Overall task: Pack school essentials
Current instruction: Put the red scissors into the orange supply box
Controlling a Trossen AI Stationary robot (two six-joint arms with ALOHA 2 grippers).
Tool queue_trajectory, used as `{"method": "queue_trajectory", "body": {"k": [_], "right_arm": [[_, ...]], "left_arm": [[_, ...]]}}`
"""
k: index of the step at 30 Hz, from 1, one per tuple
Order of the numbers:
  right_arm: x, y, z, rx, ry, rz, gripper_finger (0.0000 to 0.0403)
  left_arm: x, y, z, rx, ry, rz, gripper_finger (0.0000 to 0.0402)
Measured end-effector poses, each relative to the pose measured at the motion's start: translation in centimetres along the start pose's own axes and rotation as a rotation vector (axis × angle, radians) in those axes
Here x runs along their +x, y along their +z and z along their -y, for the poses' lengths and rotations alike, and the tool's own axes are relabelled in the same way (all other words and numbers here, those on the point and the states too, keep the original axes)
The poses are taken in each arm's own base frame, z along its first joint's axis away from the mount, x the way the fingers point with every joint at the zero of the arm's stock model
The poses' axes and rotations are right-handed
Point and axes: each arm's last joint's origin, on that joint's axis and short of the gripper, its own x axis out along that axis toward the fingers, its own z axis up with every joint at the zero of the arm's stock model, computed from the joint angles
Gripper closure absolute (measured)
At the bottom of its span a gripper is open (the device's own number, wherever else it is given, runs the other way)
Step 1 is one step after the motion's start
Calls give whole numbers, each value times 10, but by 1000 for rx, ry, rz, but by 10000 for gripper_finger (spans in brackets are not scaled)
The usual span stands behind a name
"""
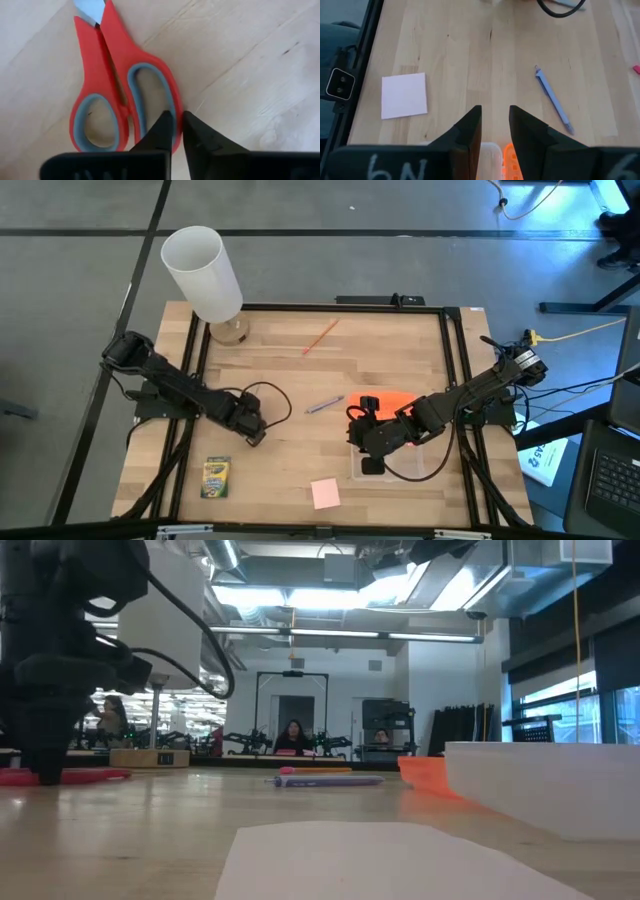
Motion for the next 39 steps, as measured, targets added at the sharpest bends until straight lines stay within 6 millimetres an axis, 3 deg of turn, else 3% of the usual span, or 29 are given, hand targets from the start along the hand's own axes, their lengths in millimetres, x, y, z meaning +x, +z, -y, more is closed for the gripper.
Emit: {"method": "queue_trajectory", "body": {"k": [6, 13, 25, 33, 39], "right_arm": [[0, 0, 0, -3, -1, -5, 302], [-2, -2, 1, -4, -10, -35, 302], [-35, -4, 5, 39, -186, -175, 302], [-61, -21, 10, 164, -344, -290, 302], [-58, -41, 15, 298, -414, -416, 302]], "left_arm": [[-2, -6, 3, 53, 9, 38, 392], [-23, 0, 26, 151, -62, 114, 398], [-59, 16, 58, 373, -211, 243, 399], [-75, 35, 70, 501, -265, 355, 398], [-76, 43, 71, 541, -276, 391, 398]]}}
